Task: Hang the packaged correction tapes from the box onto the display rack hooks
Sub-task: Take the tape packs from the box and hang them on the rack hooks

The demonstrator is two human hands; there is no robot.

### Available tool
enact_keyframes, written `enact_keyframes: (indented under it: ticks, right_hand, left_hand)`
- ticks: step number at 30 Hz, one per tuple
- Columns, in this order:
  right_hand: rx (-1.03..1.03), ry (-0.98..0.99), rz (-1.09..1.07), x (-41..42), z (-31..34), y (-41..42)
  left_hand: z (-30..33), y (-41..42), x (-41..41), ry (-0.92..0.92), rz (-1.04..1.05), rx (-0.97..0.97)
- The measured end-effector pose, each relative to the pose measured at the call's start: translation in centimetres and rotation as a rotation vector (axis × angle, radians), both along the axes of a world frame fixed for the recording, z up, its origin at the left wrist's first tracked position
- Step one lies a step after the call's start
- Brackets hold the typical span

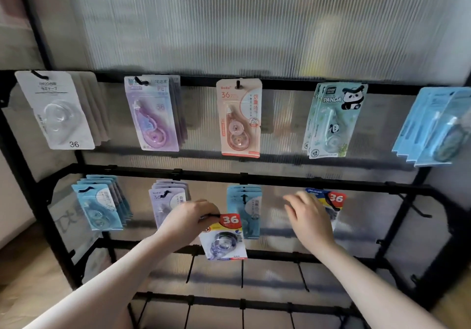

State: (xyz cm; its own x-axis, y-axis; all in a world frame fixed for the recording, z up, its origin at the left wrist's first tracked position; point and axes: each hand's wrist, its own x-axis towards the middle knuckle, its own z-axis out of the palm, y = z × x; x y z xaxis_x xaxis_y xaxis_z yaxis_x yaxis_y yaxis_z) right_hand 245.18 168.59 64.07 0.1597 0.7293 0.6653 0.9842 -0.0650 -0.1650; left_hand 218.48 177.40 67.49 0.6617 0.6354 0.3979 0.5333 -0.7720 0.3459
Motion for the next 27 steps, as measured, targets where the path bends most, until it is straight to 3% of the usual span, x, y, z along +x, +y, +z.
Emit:
enact_keyframes:
  ticks: [5, 12, 27]
  right_hand:
    - [-0.013, 0.002, -0.152, 2.3, 0.1, -3.4]
    - [0.138, -0.036, -0.184, 6.4, 0.3, -6.3]
    - [-0.021, 0.002, -0.218, 18.8, -1.4, -9.3]
  left_hand:
    - [0.4, -1.1, 2.6, -0.003, -0.035, 0.015]
    - [0.7, -3.7, 7.8, -0.102, -0.104, 0.029]
    - [0.2, -7.4, 22.8, -0.194, -0.097, 0.01]
